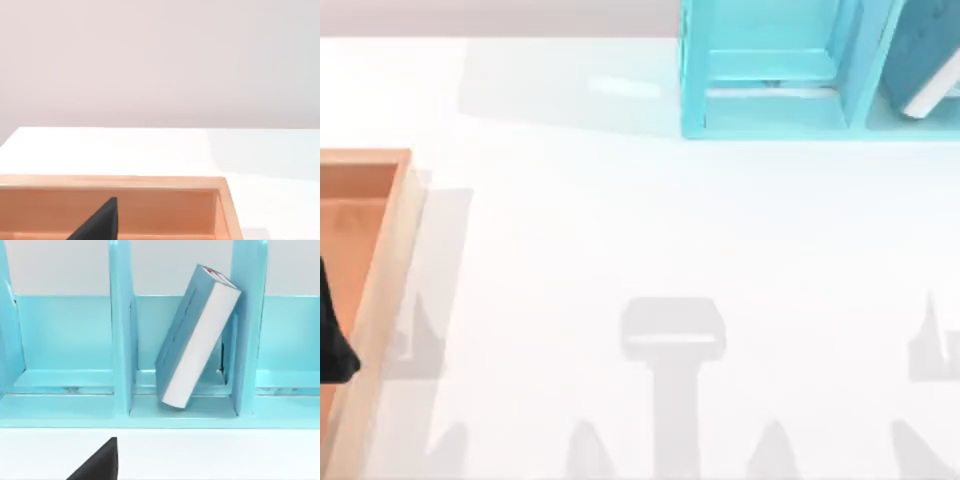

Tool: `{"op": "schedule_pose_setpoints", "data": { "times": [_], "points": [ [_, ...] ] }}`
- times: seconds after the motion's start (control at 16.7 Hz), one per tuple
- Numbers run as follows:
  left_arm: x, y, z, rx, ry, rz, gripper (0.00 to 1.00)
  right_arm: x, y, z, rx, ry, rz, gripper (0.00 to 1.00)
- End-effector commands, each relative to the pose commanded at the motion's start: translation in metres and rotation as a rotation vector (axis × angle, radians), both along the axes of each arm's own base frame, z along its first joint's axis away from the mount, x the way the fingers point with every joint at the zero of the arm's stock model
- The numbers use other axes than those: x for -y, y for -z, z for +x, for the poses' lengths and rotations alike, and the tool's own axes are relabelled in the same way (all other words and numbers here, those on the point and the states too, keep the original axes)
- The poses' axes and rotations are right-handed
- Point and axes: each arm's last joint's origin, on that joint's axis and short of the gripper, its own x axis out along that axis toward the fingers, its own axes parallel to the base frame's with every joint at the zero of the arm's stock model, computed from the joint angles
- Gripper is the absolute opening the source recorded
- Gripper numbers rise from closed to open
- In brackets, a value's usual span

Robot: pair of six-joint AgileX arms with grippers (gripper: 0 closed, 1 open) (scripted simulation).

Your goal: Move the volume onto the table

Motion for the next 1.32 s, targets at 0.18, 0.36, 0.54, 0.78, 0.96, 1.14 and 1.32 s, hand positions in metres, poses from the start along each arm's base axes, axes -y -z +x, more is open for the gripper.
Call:
{"op": "schedule_pose_setpoints", "data": {
  "times": [0.18, 0.36, 0.54, 0.78, 0.96, 1.14, 1.32],
  "points": [
    [0.000, 0.000, 0.000, 0.000, 0.000, 0.000, 1.00, 0.000, -0.003, 0.000, 0.007, -0.001, 0.003, 1.00],
    [0.000, 0.000, 0.000, 0.000, 0.000, 0.000, 1.00, 0.000, -0.024, 0.003, 0.058, -0.004, 0.027, 1.00],
    [0.000, 0.000, 0.000, 0.000, 0.000, 0.000, 1.00, 0.001, -0.054, 0.017, 0.103, -0.009, 0.064, 1.00],
    [0.000, 0.000, 0.000, 0.000, 0.000, 0.000, 1.00, 0.004, -0.080, 0.064, 0.080, -0.017, 0.126, 1.00],
    [0.000, 0.000, 0.000, 0.000, 0.000, 0.000, 1.00, 0.009, -0.075, 0.120, 0.014, -0.021, 0.183, 1.00],
    [0.000, 0.000, 0.000, 0.000, 0.000, 0.000, 1.00, 0.015, -0.047, 0.177, -0.052, -0.025, 0.244, 1.00],
    [0.000, 0.000, 0.000, 0.000, 0.000, 0.000, 1.00, 0.021, -0.007, 0.223, -0.094, -0.030, 0.303, 1.00]
  ]
}}
